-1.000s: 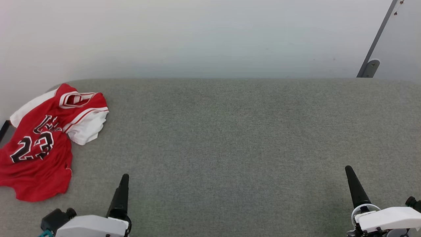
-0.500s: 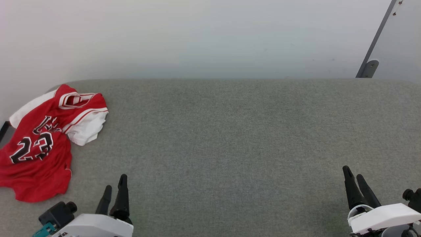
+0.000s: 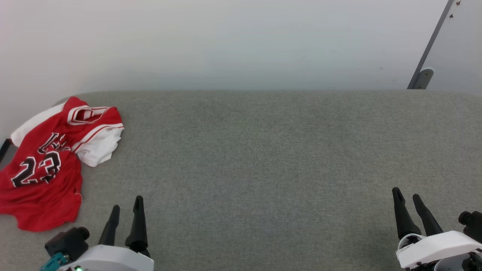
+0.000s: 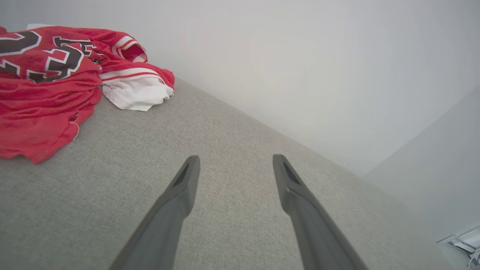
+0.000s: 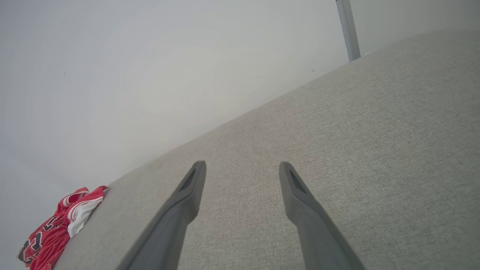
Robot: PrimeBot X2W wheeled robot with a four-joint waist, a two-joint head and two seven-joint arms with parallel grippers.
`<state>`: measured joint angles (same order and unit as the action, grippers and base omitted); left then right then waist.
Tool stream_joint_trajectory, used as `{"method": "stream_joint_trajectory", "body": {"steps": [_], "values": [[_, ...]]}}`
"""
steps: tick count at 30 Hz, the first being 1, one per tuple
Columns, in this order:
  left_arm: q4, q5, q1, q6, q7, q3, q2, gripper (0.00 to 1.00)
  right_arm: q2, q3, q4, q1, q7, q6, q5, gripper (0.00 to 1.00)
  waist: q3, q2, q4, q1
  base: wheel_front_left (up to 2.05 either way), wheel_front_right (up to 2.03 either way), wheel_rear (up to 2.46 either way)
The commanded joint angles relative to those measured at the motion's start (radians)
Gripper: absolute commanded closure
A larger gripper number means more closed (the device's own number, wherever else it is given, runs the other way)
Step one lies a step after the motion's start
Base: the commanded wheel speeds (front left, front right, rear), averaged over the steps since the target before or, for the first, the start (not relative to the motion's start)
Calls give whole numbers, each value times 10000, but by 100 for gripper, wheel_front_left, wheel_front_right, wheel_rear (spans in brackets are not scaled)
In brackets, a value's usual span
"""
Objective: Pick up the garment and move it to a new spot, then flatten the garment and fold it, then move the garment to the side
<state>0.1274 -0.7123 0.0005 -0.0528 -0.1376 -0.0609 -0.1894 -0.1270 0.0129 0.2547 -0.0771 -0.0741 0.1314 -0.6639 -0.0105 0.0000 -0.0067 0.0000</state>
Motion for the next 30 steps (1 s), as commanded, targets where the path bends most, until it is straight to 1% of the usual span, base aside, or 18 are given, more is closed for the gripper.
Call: {"method": "stream_joint_trajectory", "body": {"steps": [1,17,30], "values": [[-167,341,-23,31,-92,12,-77,0,-95,16,-130,-124,-105,-7,304,0,0,0,-1,0,0,0,0],[-516,2103,139,250,-491,19,-4,0,-165,-32,-356,-48,-429,-9,1794,0,29,0,-31,0,0,0,0],[-705,3167,268,381,-769,43,79,0,-204,-73,-561,19,-625,-10,2827,0,46,0,-49,0,0,0,0]]}}
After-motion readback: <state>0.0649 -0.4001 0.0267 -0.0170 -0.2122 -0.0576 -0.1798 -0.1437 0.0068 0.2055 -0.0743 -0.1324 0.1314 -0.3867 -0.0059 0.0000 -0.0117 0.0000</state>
